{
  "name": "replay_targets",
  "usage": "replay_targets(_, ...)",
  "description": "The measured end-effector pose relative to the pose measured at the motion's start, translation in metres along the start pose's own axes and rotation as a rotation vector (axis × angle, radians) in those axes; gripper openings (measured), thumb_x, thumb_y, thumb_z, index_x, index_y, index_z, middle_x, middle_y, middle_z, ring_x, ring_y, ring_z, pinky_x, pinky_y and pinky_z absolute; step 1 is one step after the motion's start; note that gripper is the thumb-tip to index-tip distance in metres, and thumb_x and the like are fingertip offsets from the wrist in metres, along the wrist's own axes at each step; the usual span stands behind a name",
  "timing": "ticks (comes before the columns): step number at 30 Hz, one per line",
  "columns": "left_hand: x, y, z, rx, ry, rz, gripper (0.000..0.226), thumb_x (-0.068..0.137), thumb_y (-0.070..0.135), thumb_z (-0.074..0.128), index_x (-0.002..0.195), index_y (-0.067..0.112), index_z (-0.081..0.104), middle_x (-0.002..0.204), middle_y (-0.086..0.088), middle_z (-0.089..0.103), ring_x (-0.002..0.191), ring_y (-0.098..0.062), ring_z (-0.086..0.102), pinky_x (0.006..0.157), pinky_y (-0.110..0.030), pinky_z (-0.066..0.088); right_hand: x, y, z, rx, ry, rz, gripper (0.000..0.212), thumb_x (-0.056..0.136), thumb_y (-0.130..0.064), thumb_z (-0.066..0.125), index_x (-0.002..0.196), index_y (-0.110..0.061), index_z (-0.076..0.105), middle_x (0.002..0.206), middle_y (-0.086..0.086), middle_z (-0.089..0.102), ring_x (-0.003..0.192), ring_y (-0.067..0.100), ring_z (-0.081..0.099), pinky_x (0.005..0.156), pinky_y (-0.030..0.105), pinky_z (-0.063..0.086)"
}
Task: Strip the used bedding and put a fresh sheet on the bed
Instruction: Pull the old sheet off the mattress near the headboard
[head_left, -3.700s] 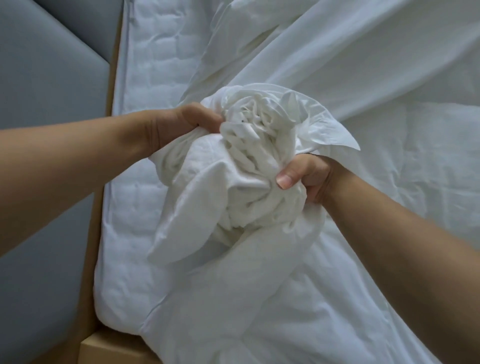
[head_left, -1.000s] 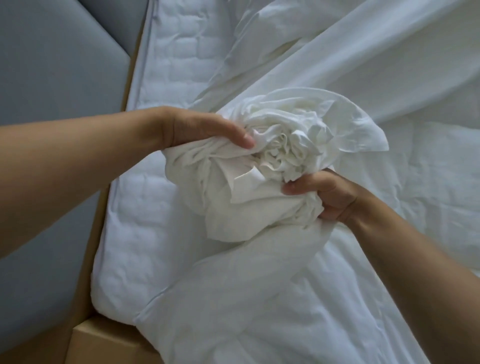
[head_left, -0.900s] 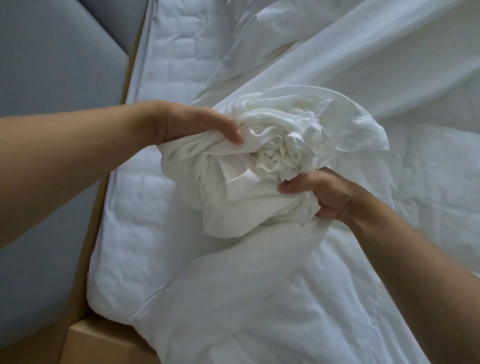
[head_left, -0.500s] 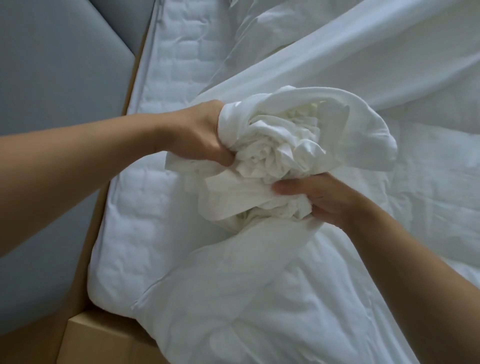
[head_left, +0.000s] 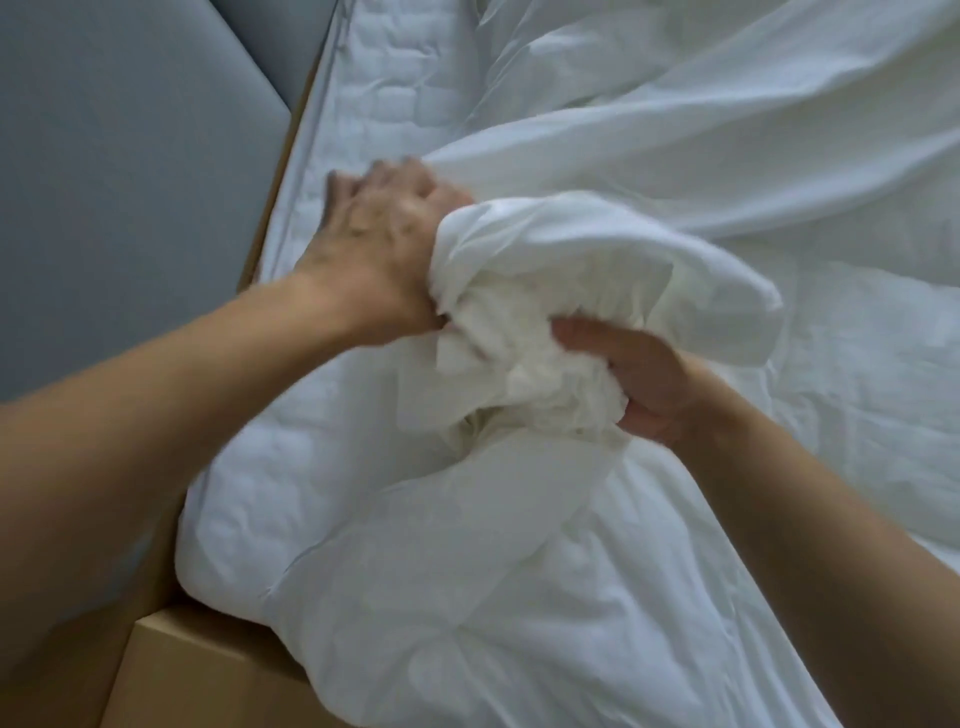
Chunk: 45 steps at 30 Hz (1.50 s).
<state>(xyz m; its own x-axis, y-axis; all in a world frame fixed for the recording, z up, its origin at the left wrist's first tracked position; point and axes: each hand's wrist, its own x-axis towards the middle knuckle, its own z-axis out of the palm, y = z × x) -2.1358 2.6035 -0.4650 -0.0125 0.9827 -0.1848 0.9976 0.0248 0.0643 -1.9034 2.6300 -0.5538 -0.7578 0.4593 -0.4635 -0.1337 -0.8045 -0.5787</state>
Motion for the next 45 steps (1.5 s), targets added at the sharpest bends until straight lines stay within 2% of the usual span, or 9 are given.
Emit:
replay_targets(2, -0.03, -0.005, -0.003, -0.195, -0.023, -0.36, 0.08, 0.054, 0.051, 0.071, 0.128, 0.031, 0.049, 0.123, -0.005, 0.045, 0.114, -0.03, 0.045, 0.092, -0.039, 0.035, -0.006, 0.011, 0.009, -0.323, 0.108, -0.004, 0.045, 0.063, -0.04, 0.085, 0.106, -0.029, 0.077, 0.108, -0.001, 0.075, 0.101, 0.018, 0.072, 0.081, 0.035, 0.058)
replay_targets(6, -0.082, -0.012, -0.002, -1.416, -0.152, -0.967, 0.059, 0.066, 0.045, 0.073, 0.115, 0.013, 0.066, 0.105, -0.007, 0.068, 0.085, -0.022, 0.069, 0.078, -0.033, 0.055, -0.01, 0.035, 0.03, -0.926, 0.167, -0.47, 0.011, 0.077, -0.037, 0.067, 0.075, -0.027, 0.063, 0.074, -0.017, 0.064, 0.069, -0.004, 0.057, 0.065, 0.023, 0.045)
replay_targets(11, -0.103, 0.008, 0.012, -2.115, -0.51, -0.853, 0.075, 0.079, 0.069, 0.069, 0.131, 0.015, 0.068, 0.135, -0.019, 0.063, 0.128, -0.038, 0.059, 0.108, -0.053, 0.046, -0.015, 0.079, 0.038, -1.521, 0.219, -0.857, 0.026, 0.079, -0.02, 0.075, 0.104, -0.019, 0.068, 0.086, 0.008, 0.055, 0.08, 0.028, 0.053, 0.078, 0.041, 0.046)
replay_targets(21, -0.093, 0.017, 0.037, -1.593, -0.2, -0.973, 0.032, 0.08, -0.001, 0.075, 0.111, -0.003, 0.071, 0.107, -0.026, 0.073, 0.092, -0.039, 0.074, 0.072, -0.045, 0.062, -0.005, 0.114, 0.082, -1.703, 0.326, -0.789, 0.033, 0.074, -0.019, 0.076, 0.105, -0.021, 0.065, 0.1, 0.008, 0.06, 0.098, 0.032, 0.057, 0.106, 0.05, 0.037)
replay_targets(26, -0.102, -0.026, 0.032, -1.512, -0.388, -0.75, 0.04, 0.081, 0.019, 0.083, 0.115, 0.002, 0.072, 0.111, -0.021, 0.073, 0.101, -0.036, 0.073, 0.083, -0.044, 0.061, 0.01, 0.121, 0.115, -1.722, 0.283, -0.715, 0.044, 0.07, -0.019, 0.075, 0.112, -0.02, 0.061, 0.106, 0.009, 0.059, 0.108, 0.033, 0.054, 0.109, 0.057, 0.033)
replay_targets(32, -0.104, -0.081, 0.034, -1.02, -0.063, -0.712, 0.066, 0.046, 0.042, 0.092, 0.104, 0.016, 0.075, 0.101, -0.005, 0.077, 0.094, -0.023, 0.075, 0.087, -0.045, 0.061, 0.048, 0.14, 0.17, -1.717, 0.221, -0.589, 0.051, 0.062, -0.005, 0.067, 0.112, -0.016, 0.063, 0.113, 0.011, 0.058, 0.116, 0.034, 0.049, 0.115, 0.061, 0.023)
replay_targets(37, -0.121, -0.105, 0.047, -0.836, -0.082, -0.673, 0.082, 0.046, 0.066, 0.078, 0.114, 0.022, 0.069, 0.109, -0.003, 0.073, 0.106, -0.025, 0.069, 0.095, -0.045, 0.055, 0.055, 0.154, 0.185, -1.711, 0.095, -0.495, 0.056, 0.058, -0.012, 0.073, 0.113, -0.015, 0.06, 0.12, 0.014, 0.055, 0.122, 0.036, 0.045, 0.118, 0.063, 0.017)
replay_targets(41, -0.131, -0.107, 0.066, -0.627, -0.072, -0.666, 0.041, 0.062, 0.056, 0.079, 0.09, 0.031, 0.063, 0.082, 0.016, 0.063, 0.081, -0.013, 0.063, 0.06, -0.021, 0.043, 0.033, 0.168, 0.177, -1.694, 0.162, -0.532, 0.049, 0.068, -0.026, 0.076, 0.113, -0.019, 0.058, 0.134, 0.014, 0.049, 0.13, 0.033, 0.04, 0.116, 0.053, 0.023)
replay_targets(45, -0.139, -0.118, 0.078, -0.596, -0.053, -0.634, 0.042, 0.074, 0.039, 0.08, 0.11, 0.021, 0.067, 0.096, 0.005, 0.066, 0.089, -0.02, 0.06, 0.068, -0.026, 0.039, 0.008, 0.189, 0.162, -1.79, 0.174, -0.624, 0.047, 0.078, -0.052, 0.073, 0.104, -0.016, 0.058, 0.11, 0.007, 0.058, 0.1, 0.027, 0.053, 0.092, 0.042, 0.042)
